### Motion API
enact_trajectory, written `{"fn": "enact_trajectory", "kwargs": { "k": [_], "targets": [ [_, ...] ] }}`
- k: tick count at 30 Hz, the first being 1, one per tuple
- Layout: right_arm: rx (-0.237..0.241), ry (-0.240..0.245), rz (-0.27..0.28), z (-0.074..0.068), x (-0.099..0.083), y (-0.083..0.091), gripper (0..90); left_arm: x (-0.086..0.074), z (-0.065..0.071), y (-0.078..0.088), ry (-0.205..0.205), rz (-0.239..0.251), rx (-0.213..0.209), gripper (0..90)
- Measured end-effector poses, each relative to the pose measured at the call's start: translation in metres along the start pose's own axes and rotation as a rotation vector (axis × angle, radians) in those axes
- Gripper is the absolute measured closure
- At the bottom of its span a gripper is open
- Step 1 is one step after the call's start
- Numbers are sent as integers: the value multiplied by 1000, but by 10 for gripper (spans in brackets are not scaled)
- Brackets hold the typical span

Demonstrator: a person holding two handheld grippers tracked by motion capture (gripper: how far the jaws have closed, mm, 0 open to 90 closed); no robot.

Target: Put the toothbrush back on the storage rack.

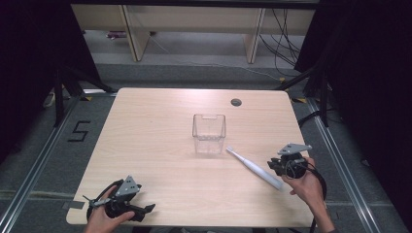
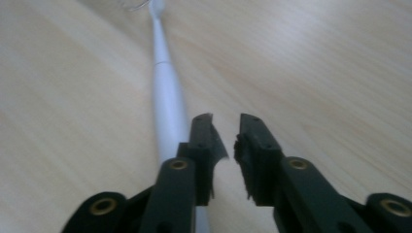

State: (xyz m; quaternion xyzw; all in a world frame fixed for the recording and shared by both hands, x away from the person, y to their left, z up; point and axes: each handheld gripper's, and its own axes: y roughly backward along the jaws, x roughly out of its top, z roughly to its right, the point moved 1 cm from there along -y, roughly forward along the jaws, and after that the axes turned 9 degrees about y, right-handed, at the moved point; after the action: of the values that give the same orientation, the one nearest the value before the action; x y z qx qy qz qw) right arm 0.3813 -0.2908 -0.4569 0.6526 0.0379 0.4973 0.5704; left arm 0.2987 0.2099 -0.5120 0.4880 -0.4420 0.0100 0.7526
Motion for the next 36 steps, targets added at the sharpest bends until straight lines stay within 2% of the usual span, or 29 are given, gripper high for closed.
{"fn": "enact_trajectory", "kwargs": {
  "k": [1, 2, 3, 4, 6, 7, 8, 10, 12, 13, 14, 15, 16, 17, 19, 22, 23, 28, 29, 32, 34, 36],
  "targets": [
    [-5, 61, 6, 1, 7, 0, 683, 0, 0, 0, 0, 0, 0, 150],
    [-5, 61, 6, 1, 7, 0, 683, 0, 0, 0, 0, 0, -1, 150],
    [29, 52, -34, -2, 10, 0, 673, 0, 0, 0, -1, 0, -1, 151],
    [33, 85, -45, -3, 14, 0, 673, 0, 0, 0, -5, -1, -1, 150],
    [32, 106, -46, -4, 20, -4, 672, 0, 0, 0, -5, 0, -2, 151],
    [48, 136, -61, -6, 27, -9, 656, 0, 1, 1, 0, 5, -10, 150],
    [48, 136, -61, -6, 27, -9, 656, 0, 1, 1, 0, 5, -10, 150],
    [77, 146, -131, -8, 34, -15, 639, 1, 1, 0, 2, 12, -4, 150],
    [83, 150, -141, -9, 36, -18, 632, 1, 0, 0, 1, 8, -2, 150],
    [101, 164, -178, -8, 40, -24, 628, 1, 1, 0, 5, 8, -5, 150],
    [101, 164, -178, -8, 40, -24, 628, 1, 1, 0, 5, 8, -5, 150],
    [114, 171, -218, -9, 43, -31, 620, 1, 1, 0, -3, 5, -11, 151],
    [114, 171, -218, -9, 43, -31, 620, 1, 1, 0, 5, 9, -11, 151],
    [126, 192, -250, -9, 45, -36, 618, 1, 0, 0, 0, 6, -3, 150],
    [137, 199, -278, -10, 46, -40, 612, 0, 0, 0, 4, 9, -2, 150],
    [146, 201, -295, -9, 48, -43, 611, 1, 0, 0, 1, 7, -3, 150],
    [154, 227, -310, -9, 50, -46, 608, 1, 0, 0, 0, 8, -6, 150],
    [171, 209, -345, -10, 51, -51, 603, 1, -1, 0, -9, 1, -4, 150],
    [173, 231, -363, -9, 52, -54, 608, 1, 0, 0, 1, 10, -9, 150],
    [168, 230, -372, -10, 53, -56, 616, 1, 0, 0, 3, 9, -5, 150],
    [182, 241, -384, -9, 55, -59, 617, 1, 0, 0, 4, 7, -5, 150],
    [189, 244, -396, -9, 57, -62, 626, 1, -1, 0, -9, 2, -5, 150]
  ]
}}
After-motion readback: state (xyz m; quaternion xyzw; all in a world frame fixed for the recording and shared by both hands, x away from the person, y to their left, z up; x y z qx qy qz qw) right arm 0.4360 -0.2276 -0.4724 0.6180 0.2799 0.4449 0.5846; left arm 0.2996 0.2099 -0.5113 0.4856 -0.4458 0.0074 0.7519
